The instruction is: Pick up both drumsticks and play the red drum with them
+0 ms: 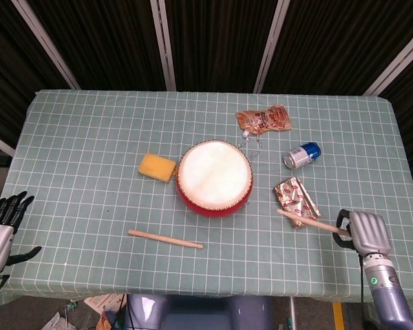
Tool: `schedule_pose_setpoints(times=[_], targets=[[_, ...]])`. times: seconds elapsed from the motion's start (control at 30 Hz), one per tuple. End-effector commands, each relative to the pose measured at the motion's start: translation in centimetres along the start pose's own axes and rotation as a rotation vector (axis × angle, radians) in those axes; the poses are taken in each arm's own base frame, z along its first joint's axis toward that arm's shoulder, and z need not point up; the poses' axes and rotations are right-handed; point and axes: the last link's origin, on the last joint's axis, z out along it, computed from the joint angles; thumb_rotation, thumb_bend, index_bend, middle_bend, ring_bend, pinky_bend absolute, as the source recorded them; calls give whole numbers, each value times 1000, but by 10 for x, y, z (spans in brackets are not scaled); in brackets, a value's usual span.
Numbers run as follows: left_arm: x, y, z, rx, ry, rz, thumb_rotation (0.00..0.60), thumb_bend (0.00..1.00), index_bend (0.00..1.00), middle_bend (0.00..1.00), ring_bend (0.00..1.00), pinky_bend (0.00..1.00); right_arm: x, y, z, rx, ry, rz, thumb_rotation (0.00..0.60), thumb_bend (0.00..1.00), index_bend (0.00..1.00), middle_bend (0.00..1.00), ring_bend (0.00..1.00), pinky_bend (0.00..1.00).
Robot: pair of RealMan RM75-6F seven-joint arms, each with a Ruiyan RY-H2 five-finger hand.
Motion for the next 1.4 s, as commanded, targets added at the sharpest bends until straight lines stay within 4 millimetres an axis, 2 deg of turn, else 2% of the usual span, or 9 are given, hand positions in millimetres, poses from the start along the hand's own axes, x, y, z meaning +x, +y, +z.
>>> schedule_pose_setpoints(times=[0.03, 0.17, 0.33, 0.53, 0.63, 0.7, 0.83, 1.1, 1.4], targets=[[0, 4, 2, -10, -4, 3, 600, 35, 10, 0, 0, 59, 15, 13, -14, 3, -11, 164, 600, 577, 978, 1000, 1000, 1000], [0, 13, 6, -35, -13, 16, 600, 40, 58, 18, 49, 118, 20, 16, -16, 18, -9, 235, 600, 583, 981, 1000, 1000, 1000], [0, 29, 14, -75, -13, 31, 600, 73, 156, 140, 154, 218, 22, 17, -15, 34, -8, 275, 600, 583, 982, 1000, 1000, 1000], [1, 52, 33, -131, -49, 51, 600, 83, 191, 281, 265, 338, 21, 15, -15, 42, -9, 281, 600, 584, 983, 1000, 1000, 1000], [1, 69, 48, -171, -90, 59, 600, 115, 245, 510, 493, 556, 21, 16, -14, 39, -11, 283, 600, 584, 984, 1000, 1000, 1000], [2, 84, 61, -201, -115, 54, 600, 154, 311, 737, 730, 773, 20, 16, -13, 34, -13, 285, 600, 584, 984, 1000, 1000, 1000], [1, 112, 80, -242, -187, 18, 600, 214, 416, 970, 973, 980, 21, 16, -12, 34, -11, 286, 600, 584, 984, 1000, 1000, 1000], [-32, 154, 99, -231, -343, 67, 600, 234, 457, 1000, 1000, 1000, 20, 19, -9, 31, -12, 284, 600, 584, 984, 1000, 1000, 1000], [-58, 176, 104, -224, -374, 115, 600, 234, 451, 1000, 1000, 1000, 20, 21, -8, 25, -13, 281, 600, 584, 984, 1000, 1000, 1000]])
